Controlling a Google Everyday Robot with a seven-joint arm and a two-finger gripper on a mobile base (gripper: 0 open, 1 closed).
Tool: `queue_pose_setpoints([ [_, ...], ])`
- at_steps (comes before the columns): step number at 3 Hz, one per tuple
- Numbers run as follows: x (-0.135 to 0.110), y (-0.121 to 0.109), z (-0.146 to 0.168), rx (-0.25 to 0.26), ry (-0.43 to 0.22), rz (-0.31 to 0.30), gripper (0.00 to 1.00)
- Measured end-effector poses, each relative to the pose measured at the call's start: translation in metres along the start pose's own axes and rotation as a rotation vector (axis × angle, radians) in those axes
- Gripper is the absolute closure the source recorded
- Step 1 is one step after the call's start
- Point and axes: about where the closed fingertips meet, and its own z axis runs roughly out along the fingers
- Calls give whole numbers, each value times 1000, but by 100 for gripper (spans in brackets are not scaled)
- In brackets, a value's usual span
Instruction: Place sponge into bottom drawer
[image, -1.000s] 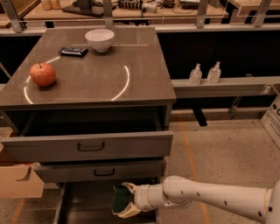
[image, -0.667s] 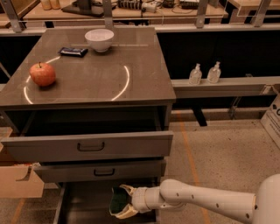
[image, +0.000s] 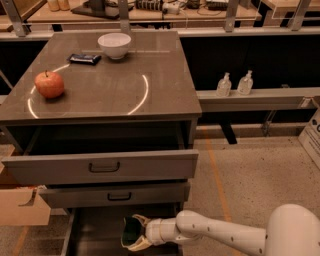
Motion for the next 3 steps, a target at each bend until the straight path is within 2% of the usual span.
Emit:
queue_pose_setpoints([
  [1,28,-6,25,13,37,10,83],
  [2,50,-22,45,48,88,22,60],
  [3,80,-38,65,79,167,41,28],
])
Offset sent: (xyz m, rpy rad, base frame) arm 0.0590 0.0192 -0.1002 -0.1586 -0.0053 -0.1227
